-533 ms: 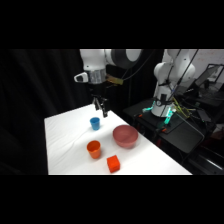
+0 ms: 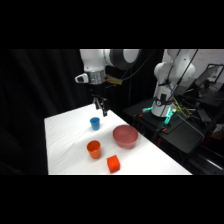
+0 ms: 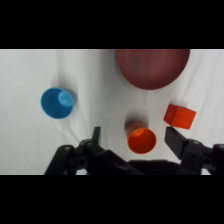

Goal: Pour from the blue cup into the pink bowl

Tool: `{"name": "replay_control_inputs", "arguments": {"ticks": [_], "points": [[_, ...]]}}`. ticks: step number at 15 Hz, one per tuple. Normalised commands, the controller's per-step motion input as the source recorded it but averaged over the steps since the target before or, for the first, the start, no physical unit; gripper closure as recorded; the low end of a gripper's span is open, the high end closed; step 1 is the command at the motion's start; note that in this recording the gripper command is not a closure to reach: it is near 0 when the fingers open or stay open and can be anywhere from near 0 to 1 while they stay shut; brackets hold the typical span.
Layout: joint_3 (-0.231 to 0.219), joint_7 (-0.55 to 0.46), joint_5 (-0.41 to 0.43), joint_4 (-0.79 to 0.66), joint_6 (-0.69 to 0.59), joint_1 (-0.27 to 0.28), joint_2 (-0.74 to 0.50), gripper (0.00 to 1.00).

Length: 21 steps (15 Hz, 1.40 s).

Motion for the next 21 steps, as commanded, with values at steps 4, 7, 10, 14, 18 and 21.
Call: {"name": "replay_control_inputs", "arguments": {"ticks": [4, 7, 10, 14, 18, 21], "points": [[-0.053, -0.27, 0.098, -0.28, 0.31, -0.133, -0.19, 0.00], [-0.042, -0.25, 0.207, -0.30, 0.52, -0.104, -0.11, 0.00], [-0.019, -0.24, 0.241, -0.24, 0.46, -0.078, 0.00, 0.00], [0.016, -0.29, 0.316, -0.12, 0.35, -0.078, 0.07, 0.00], [0.057, -0.23, 0.238, 0.02, 0.29, -0.088, 0.20, 0.00], [0.111, -0.19, 0.204, 0.19, 0.20, -0.115, 0.32, 0.00]]}}
